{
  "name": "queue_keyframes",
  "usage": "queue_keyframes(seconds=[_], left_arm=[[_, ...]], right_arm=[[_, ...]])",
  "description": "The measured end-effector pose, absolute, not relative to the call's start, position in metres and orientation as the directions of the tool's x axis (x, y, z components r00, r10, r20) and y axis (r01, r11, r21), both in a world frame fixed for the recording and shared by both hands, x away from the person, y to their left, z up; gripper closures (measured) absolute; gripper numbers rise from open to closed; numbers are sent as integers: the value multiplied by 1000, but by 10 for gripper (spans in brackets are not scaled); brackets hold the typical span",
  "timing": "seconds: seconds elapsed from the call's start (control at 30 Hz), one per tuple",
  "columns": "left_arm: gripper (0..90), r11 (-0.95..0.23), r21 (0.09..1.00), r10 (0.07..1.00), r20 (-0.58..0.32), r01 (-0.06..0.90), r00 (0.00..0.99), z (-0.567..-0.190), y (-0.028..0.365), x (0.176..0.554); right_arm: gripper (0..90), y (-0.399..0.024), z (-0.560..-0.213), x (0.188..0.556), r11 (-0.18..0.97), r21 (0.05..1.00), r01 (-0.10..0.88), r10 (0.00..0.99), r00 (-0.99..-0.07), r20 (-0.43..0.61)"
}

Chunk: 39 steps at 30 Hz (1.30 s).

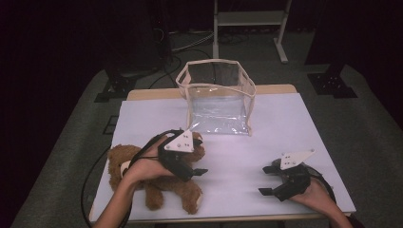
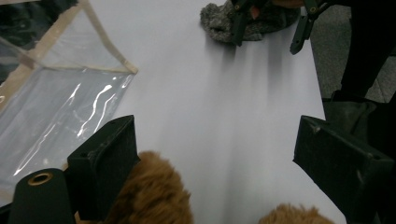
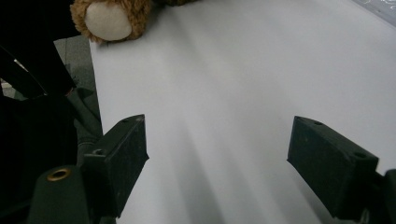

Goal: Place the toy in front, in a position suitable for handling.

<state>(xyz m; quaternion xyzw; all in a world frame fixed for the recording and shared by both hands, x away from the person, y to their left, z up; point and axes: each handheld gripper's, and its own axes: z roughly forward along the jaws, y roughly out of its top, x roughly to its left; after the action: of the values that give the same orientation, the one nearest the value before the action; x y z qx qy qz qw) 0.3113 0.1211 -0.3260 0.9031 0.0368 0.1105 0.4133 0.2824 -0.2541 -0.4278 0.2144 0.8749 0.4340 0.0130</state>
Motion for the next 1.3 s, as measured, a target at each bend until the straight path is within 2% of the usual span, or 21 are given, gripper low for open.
queue_keyframes(seconds=[0.33, 0.4, 0.87, 1.13, 1.17, 1.2, 1.23, 1.3], left_arm=[[144, -671, 742, 202, 191, -6, 961, -314, 159, 317], [175, -674, 738, 210, 198, -4, 957, -312, 168, 319], [176, -666, 740, 322, 173, 93, 931, -318, 212, 336], [256, -684, 717, 354, 168, 132, 920, -326, 226, 347], [306, -685, 716, 355, 167, 134, 920, -327, 228, 348], [306, -692, 709, 354, 168, 136, 920, -329, 229, 348], [355, -703, 698, 355, 173, 140, 919, -331, 231, 349], [390, -702, 698, 360, 177, 142, 916, -332, 232, 349]], right_arm=[[184, -250, -429, 283, 537, 761, 364, 379, -910, 168], [184, -249, -430, 283, 540, 760, 362, 378, -911, 166], [185, -245, -431, 282, 556, 748, 362, 368, -914, 169], [185, -243, -431, 281, 567, 744, 355, 353, -920, 169], [191, -242, -431, 281, 573, 739, 354, 348, -921, 172], [191, -242, -431, 281, 573, 739, 354, 348, -921, 172], [194, -241, -431, 281, 576, 738, 352, 341, -924, 174], [194, -240, -431, 280, 578, 738, 349, 340, -925, 172]])
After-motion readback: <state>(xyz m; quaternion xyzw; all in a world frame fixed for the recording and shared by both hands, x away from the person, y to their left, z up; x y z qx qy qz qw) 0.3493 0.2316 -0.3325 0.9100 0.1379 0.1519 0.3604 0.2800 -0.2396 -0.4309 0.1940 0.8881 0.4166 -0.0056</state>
